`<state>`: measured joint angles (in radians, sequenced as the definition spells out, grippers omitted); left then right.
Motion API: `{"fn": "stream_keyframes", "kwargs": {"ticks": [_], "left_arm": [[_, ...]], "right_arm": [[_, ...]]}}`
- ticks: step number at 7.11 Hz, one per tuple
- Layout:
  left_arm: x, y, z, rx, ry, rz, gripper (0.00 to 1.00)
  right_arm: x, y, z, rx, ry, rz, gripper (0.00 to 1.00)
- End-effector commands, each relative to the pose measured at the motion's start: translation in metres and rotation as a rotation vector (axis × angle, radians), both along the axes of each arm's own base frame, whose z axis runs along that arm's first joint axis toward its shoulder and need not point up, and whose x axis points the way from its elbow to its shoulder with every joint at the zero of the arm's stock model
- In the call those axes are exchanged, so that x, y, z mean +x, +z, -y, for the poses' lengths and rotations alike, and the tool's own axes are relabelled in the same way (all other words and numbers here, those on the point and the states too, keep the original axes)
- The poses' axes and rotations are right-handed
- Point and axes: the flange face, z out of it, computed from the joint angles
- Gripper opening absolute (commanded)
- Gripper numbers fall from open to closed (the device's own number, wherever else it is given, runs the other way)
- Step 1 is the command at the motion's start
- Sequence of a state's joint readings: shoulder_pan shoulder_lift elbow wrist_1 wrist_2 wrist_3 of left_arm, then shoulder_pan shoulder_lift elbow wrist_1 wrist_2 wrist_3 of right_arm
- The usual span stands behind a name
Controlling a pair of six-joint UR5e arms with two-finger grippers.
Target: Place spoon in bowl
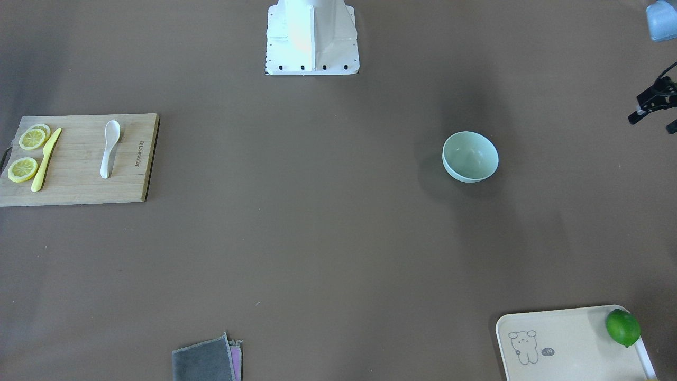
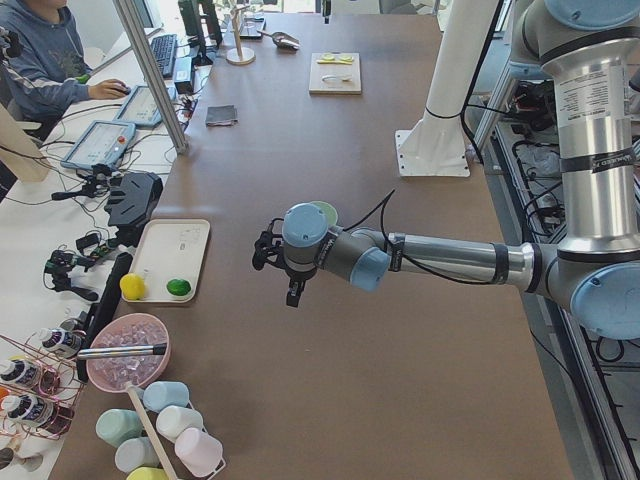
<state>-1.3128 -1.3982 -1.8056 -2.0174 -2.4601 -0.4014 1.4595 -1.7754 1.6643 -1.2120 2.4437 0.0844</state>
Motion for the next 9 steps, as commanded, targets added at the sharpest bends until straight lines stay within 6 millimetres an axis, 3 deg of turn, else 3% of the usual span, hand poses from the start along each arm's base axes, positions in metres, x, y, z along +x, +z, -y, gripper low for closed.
{"fn": "stream_keyframes", "kwargs": {"ticks": [1,2,5,7,9], "left_arm": [[0.106,-0.041,0.003,-0.106,0.009,-0.047,0.97],[0.151,-0.070,0.005,-0.137,-0.019,-0.059,0.97],[0.214,-0.071,-0.007,-0.059,-0.009,0.004,0.97],[0.243,-0.070,-0.013,-0.047,0.033,0.014,0.94],[0.256,-0.067,-0.016,-0.041,0.039,0.029,0.59]], "right_arm": [[-0.001,0.004,-0.022,0.088,-0.010,0.034,1.00],[-0.003,0.006,-0.025,0.084,-0.017,0.042,1.00],[-0.007,0.004,-0.025,0.083,-0.030,0.061,1.00],[-0.009,0.004,-0.025,0.084,-0.034,0.063,1.00],[-0.013,0.003,-0.024,0.082,-0.041,0.064,1.00]]}}
